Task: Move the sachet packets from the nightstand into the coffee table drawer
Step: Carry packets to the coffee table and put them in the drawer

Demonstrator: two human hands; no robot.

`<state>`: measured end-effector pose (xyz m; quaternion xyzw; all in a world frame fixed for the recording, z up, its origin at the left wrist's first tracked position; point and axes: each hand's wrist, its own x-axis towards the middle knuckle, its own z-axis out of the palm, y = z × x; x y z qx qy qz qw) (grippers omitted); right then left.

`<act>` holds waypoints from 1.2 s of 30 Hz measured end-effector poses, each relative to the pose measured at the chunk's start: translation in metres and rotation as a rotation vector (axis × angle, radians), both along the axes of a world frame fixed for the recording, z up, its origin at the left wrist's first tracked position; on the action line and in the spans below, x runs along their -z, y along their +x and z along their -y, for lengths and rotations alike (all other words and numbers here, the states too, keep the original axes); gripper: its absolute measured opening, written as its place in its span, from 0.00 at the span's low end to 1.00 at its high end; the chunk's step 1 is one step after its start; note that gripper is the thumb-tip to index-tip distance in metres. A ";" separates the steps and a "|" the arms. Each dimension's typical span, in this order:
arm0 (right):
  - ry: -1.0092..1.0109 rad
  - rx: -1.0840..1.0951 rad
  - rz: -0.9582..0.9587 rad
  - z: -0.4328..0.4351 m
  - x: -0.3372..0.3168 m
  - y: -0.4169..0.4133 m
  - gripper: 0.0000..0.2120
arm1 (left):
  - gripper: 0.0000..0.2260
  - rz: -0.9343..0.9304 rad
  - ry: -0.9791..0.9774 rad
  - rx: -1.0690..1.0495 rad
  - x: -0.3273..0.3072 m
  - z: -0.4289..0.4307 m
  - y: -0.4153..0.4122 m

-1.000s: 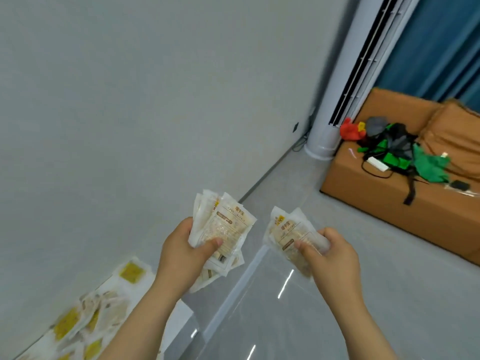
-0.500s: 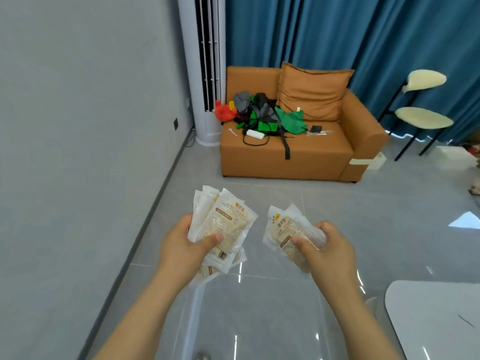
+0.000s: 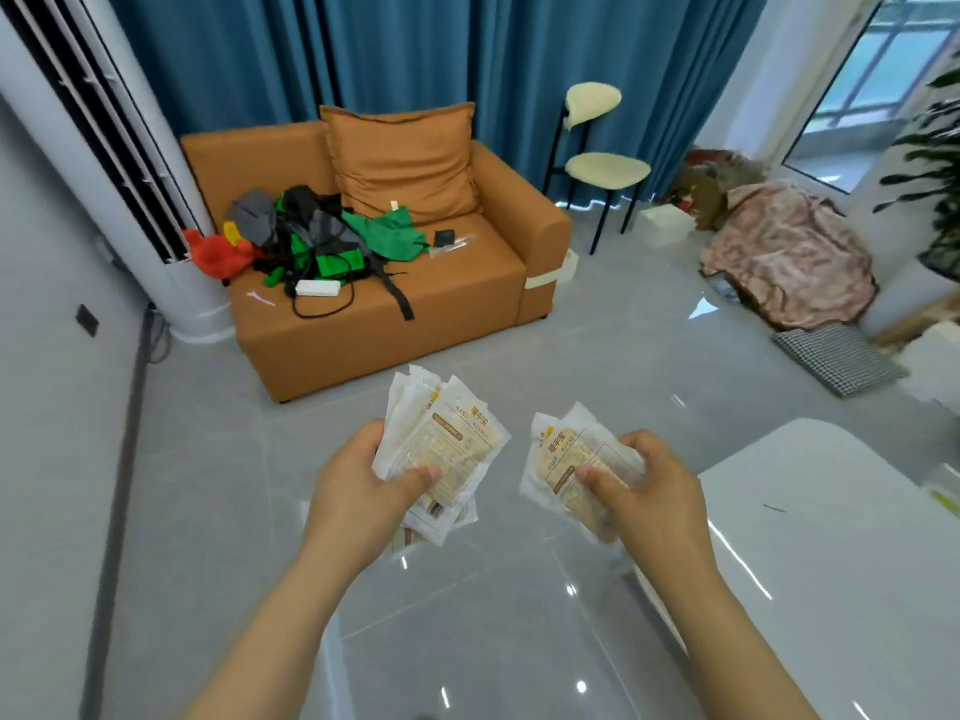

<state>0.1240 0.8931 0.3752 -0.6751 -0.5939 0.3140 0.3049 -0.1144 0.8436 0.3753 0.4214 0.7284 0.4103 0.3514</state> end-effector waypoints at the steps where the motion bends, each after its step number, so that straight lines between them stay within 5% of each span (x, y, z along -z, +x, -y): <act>1: -0.005 0.032 0.000 -0.009 0.001 0.003 0.11 | 0.11 -0.013 -0.004 0.042 0.001 -0.017 0.001; 23: -0.139 0.387 0.030 -0.266 0.023 0.190 0.06 | 0.10 -0.110 -0.093 0.519 0.013 -0.374 0.183; 36: -0.259 0.542 0.057 -0.436 0.050 0.225 0.11 | 0.12 -0.149 -0.121 0.834 0.042 -0.607 0.239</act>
